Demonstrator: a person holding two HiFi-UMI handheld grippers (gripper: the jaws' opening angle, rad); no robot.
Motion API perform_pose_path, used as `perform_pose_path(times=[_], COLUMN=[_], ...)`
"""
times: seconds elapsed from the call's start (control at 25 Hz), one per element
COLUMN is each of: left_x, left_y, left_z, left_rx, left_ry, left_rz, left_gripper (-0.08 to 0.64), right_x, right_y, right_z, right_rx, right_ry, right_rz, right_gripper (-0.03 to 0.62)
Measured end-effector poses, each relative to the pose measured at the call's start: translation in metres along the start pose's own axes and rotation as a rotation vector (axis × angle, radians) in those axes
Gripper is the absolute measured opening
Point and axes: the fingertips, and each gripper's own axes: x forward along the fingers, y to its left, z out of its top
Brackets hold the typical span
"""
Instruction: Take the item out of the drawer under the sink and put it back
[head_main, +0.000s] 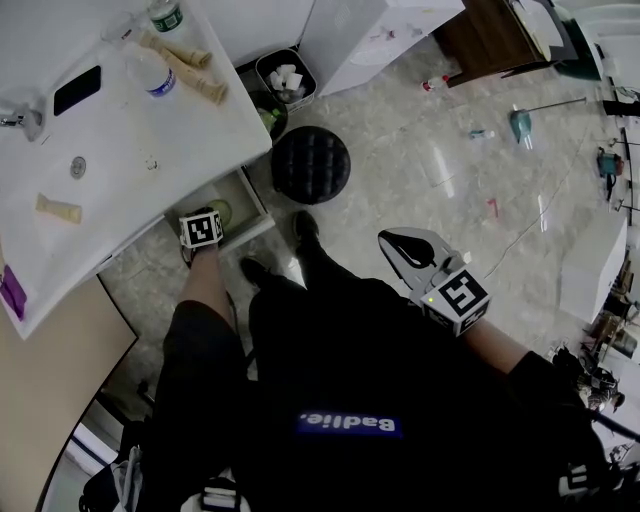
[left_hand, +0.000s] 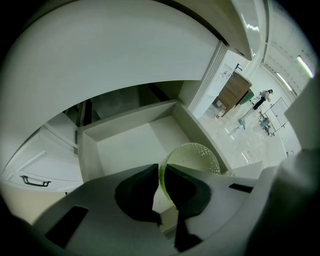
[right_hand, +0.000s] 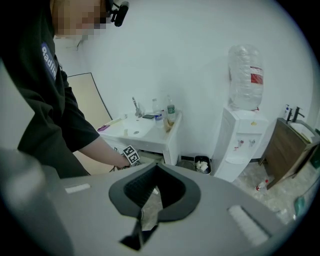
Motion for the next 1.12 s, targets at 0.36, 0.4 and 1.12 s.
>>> perform_pose_path(times=[0.36, 0.4, 1.12], left_x=[-0.006, -0.010, -0.200], left_y=[-0.003, -0.004, -0.061], left_z=[0.005, 0.006, 0.068], left_rx=[0.018, 0.014, -0.064], left_ry=[-0.027, -0.038, -0.556], left_rz=[-0.041, -0.046, -0.245], left_gripper=[0.026, 0.026, 0.026], right_x=[0.004, 0.005, 0.027], right_y=[0.006, 0.008, 0.066], right_z=[0.002, 0.003, 0.056], right_rx=[0.006, 0.003, -0.076], right_ry=[0.006, 0.003, -0.102], right_rz=[0.028, 0.035, 0.193], right_gripper=[-0.005, -0.005, -0.005])
